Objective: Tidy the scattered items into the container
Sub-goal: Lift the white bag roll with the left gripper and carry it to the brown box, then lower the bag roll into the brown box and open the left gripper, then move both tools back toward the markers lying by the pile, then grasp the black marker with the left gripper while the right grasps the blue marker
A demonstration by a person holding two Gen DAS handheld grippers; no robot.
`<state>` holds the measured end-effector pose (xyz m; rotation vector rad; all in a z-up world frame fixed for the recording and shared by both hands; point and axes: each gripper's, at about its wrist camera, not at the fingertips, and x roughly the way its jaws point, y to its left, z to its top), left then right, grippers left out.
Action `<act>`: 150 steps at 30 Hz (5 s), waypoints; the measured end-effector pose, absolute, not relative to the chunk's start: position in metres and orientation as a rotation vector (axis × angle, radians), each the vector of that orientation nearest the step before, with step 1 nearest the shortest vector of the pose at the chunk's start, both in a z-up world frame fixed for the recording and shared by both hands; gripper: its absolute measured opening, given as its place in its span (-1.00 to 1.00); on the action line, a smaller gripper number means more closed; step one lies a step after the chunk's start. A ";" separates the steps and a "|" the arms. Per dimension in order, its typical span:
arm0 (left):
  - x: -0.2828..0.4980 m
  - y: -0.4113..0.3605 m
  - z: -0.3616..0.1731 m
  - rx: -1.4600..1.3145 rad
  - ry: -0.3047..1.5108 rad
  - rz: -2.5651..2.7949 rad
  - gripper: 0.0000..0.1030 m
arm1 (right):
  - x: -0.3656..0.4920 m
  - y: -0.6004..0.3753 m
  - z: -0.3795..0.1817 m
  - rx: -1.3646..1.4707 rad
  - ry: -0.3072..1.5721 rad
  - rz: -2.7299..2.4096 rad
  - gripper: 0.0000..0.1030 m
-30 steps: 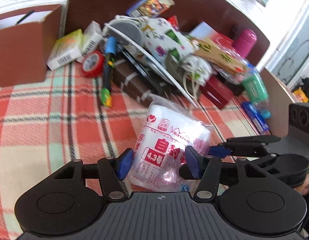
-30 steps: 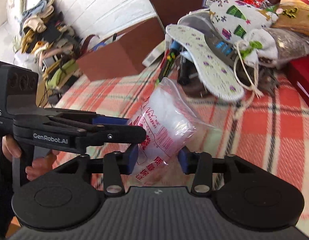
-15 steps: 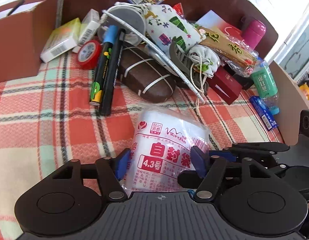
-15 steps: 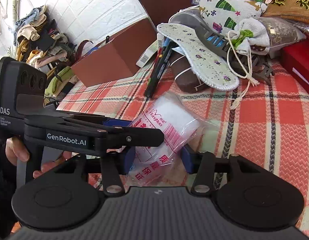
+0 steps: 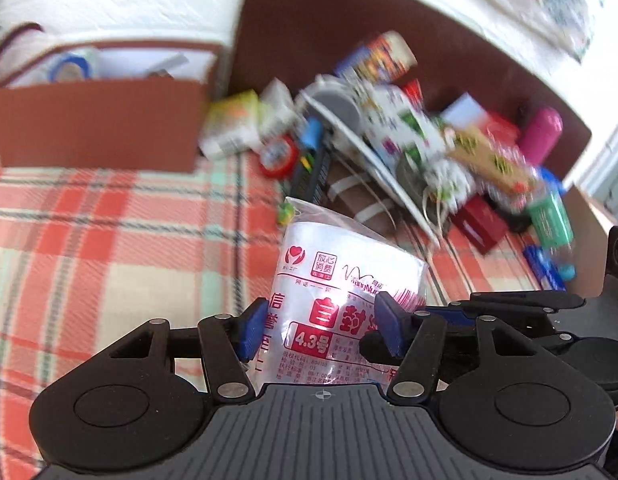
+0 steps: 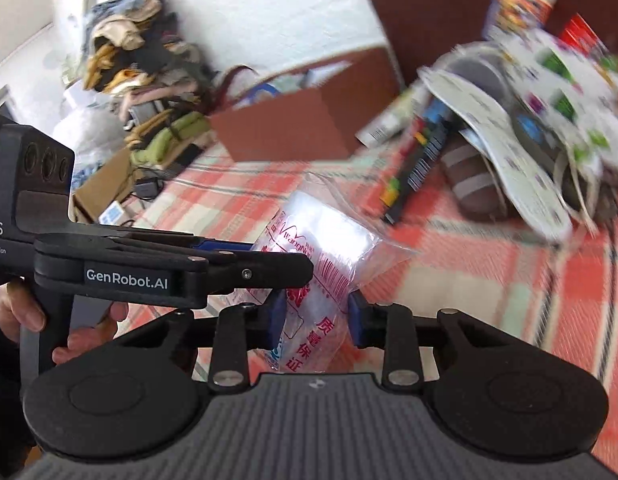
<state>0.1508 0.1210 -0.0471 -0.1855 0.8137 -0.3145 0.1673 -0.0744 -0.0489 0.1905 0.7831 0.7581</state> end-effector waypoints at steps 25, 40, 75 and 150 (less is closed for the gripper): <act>0.341 0.251 0.064 -0.196 0.539 -0.134 0.17 | 0.380 0.070 0.070 0.076 0.569 0.865 -0.30; 0.397 0.278 -0.003 -0.121 0.584 -0.027 0.85 | 0.444 0.103 -0.006 0.048 0.608 0.772 0.46; 0.139 0.103 0.055 -0.024 0.542 0.068 1.00 | 0.167 -0.018 0.051 -0.144 0.357 0.635 0.99; 0.182 0.062 -0.103 -0.032 0.949 -0.260 -0.74 | 0.190 -0.116 -0.088 0.136 0.734 0.483 0.14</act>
